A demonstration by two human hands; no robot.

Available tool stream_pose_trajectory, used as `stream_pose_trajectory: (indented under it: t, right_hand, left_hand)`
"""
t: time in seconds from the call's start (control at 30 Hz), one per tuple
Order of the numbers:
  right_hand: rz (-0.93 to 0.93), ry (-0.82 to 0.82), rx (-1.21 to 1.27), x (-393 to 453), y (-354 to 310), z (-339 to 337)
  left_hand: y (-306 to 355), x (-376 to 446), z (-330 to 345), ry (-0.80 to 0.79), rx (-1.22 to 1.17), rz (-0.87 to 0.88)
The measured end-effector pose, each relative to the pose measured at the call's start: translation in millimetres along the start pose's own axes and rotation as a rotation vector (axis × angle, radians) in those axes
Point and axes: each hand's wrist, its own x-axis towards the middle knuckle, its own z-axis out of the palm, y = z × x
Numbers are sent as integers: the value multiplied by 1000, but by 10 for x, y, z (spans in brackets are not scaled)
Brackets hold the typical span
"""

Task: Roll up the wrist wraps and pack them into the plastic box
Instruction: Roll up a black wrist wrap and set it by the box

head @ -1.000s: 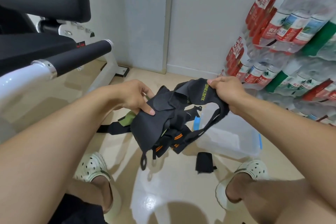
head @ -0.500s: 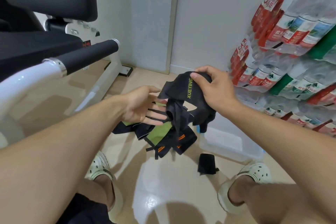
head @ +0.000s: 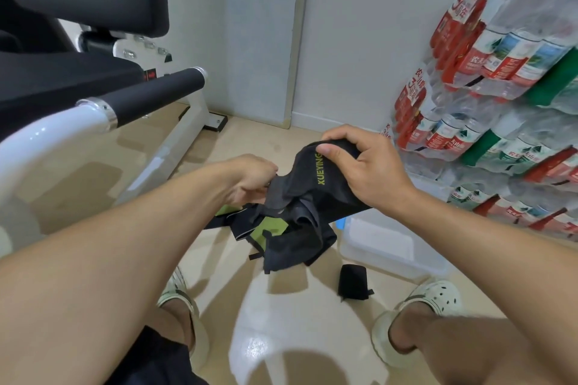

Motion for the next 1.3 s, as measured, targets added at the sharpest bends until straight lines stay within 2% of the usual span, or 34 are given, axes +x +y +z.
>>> stream_pose_trajectory:
  t: [0.1,0.2,0.3,0.5,0.7,1.03,1.2,1.3]
  right_hand:
    - [19,-4,-51,-14,71,-69]
    - [39,51,-88,-15,120,-157]
    - [77,114,-79,-24,131,-188]
    - [128,219,-98,-83,95,-163]
    - [192,265,-136,-152,73,-250]
    - [151,327,-262,-210,7,-414]
    - [208,525,-262,-118,-1,-871]
    - [262,433,-259,-114,44,-852]
  left_hand:
    - [-20,71,-86,224,1,61]
    - [-34,116,-233,374,16,88]
    - [-29,154,-289,470,9,116]
    - [35,211,-271,586,146,161]
    - [117,191,-237,645,185,186]
    - [209,160,-72,705,336,219]
    - [93,173,-291,742,454,142]
    - [58,181,-215,692,467,236]
